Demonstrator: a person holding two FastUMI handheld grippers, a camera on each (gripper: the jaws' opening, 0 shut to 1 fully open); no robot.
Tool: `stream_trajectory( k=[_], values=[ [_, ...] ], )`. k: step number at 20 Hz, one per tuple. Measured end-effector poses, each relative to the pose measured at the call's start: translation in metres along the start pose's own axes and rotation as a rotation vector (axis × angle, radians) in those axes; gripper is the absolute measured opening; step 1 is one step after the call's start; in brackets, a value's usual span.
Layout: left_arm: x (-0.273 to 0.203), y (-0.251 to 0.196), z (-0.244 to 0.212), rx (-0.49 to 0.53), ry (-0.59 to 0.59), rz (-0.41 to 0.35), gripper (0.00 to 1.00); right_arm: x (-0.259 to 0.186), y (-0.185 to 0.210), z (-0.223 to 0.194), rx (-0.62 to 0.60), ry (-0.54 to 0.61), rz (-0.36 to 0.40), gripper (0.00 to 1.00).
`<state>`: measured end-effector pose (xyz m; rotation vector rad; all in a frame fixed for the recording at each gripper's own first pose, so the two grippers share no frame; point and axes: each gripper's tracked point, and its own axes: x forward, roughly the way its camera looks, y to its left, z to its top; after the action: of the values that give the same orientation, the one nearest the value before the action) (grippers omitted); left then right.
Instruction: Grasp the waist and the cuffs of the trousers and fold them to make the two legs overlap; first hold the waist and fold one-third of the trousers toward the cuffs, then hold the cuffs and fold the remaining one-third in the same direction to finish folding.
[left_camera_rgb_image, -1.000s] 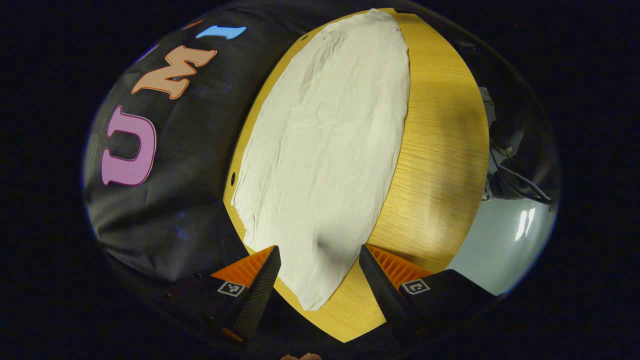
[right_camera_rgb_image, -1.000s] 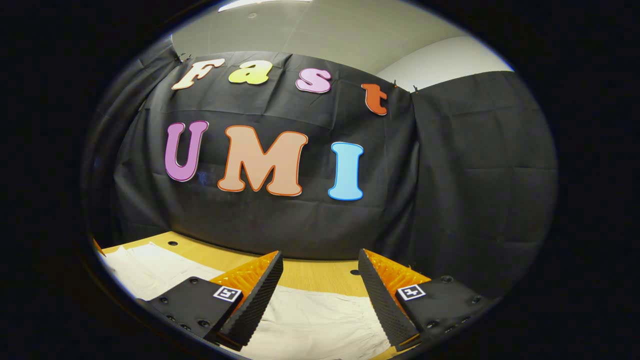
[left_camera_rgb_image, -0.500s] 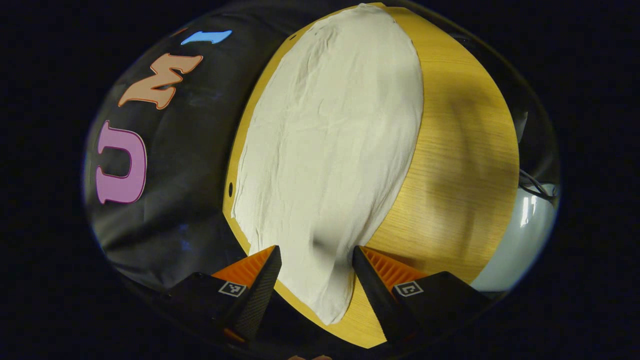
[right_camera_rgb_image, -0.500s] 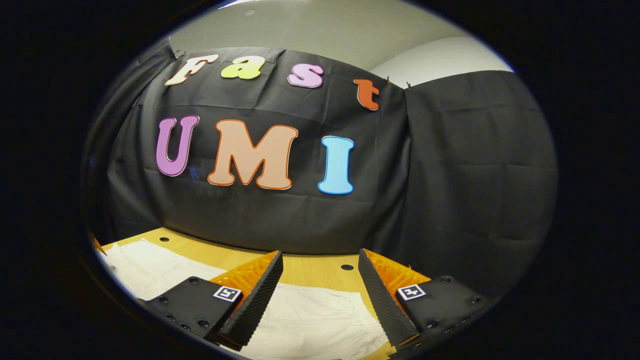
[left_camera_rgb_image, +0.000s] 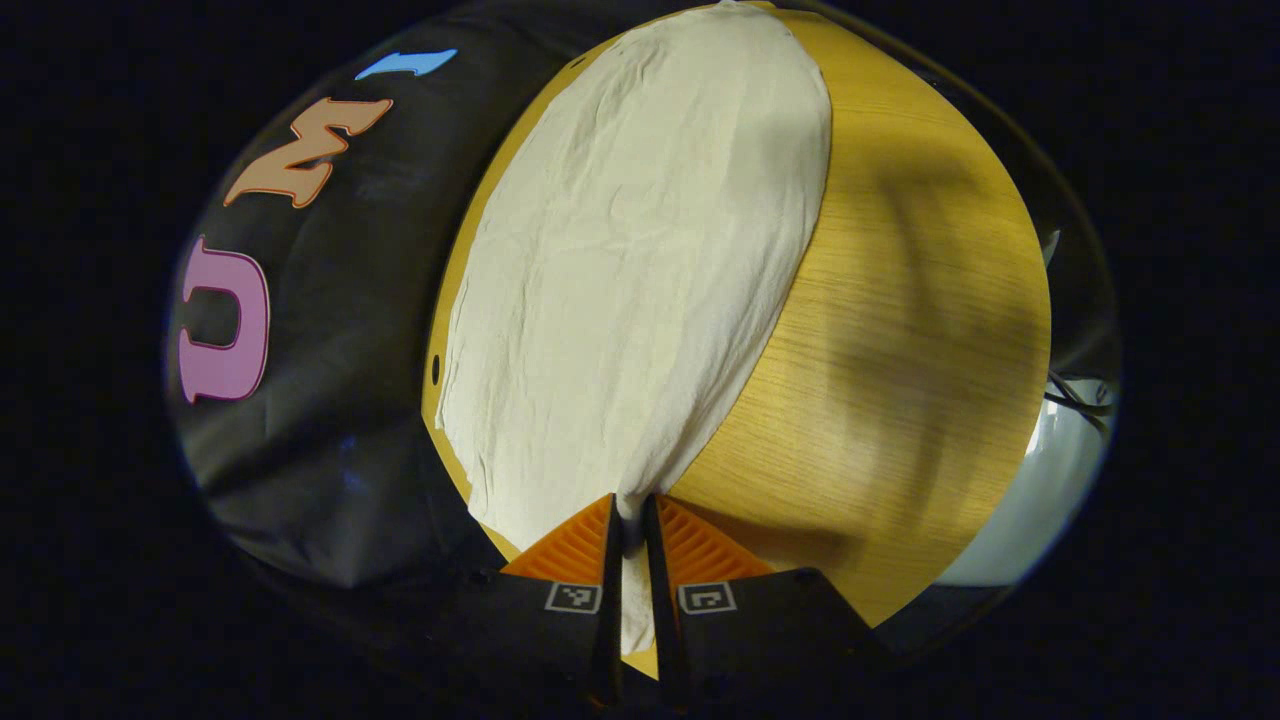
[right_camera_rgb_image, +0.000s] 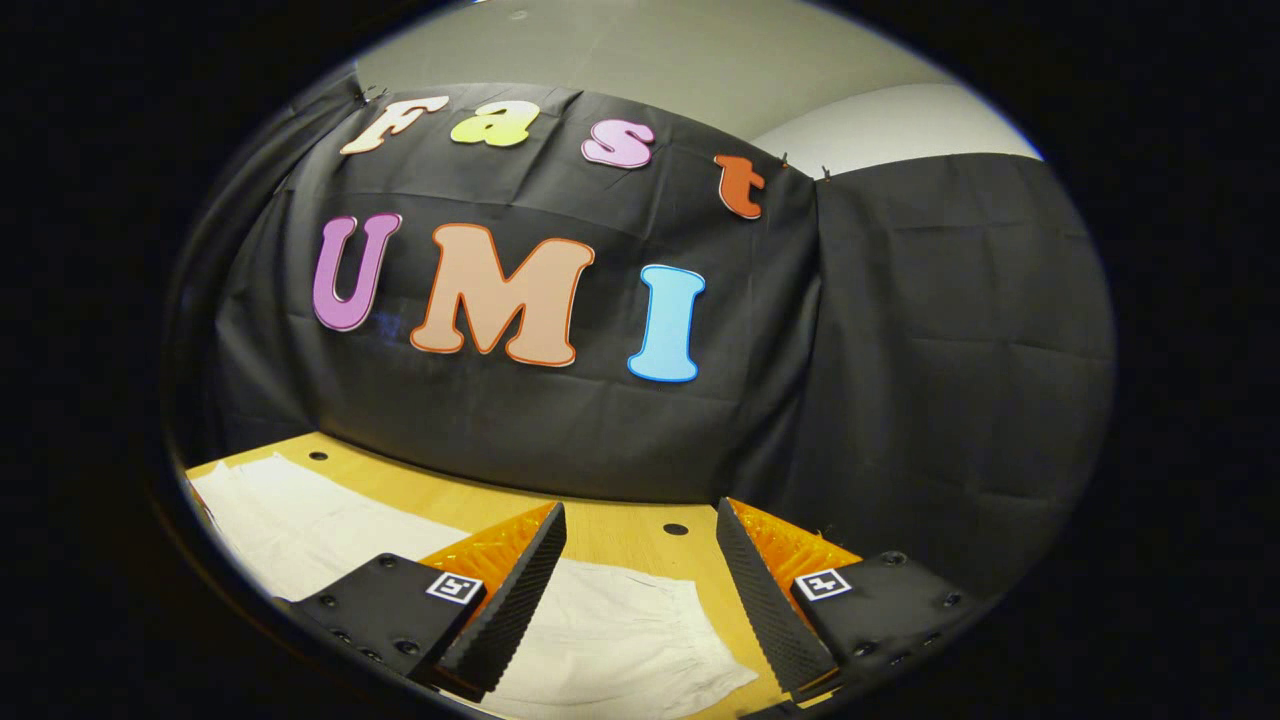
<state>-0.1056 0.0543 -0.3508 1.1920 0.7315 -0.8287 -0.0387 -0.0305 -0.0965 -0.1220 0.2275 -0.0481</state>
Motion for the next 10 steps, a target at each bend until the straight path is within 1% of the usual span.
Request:
stream_trajectory(
  k=[1,2,4,5,10],
  values=[
    [0.001,-0.001,0.000,0.005,0.000,0.003,0.04,-0.001,-0.002,-0.002,-0.020,0.004,0.008,0.97],
    [0.000,0.000,0.000,0.010,0.006,0.008,0.02,-0.003,-0.003,-0.005,-0.043,0.009,0.018,0.97],
    [0.000,-0.001,0.000,0.012,0.006,0.020,0.04,-0.006,-0.005,-0.012,-0.104,0.022,0.044,0.97],
    [0.000,-0.002,0.000,0.012,0.007,0.025,0.00,-0.008,-0.005,-0.017,-0.134,0.032,0.060,0.97],
    [0.001,-0.001,0.000,0.012,0.015,0.045,0.00,-0.019,-0.009,-0.054,-0.281,0.103,0.149,0.97]
  ],
)
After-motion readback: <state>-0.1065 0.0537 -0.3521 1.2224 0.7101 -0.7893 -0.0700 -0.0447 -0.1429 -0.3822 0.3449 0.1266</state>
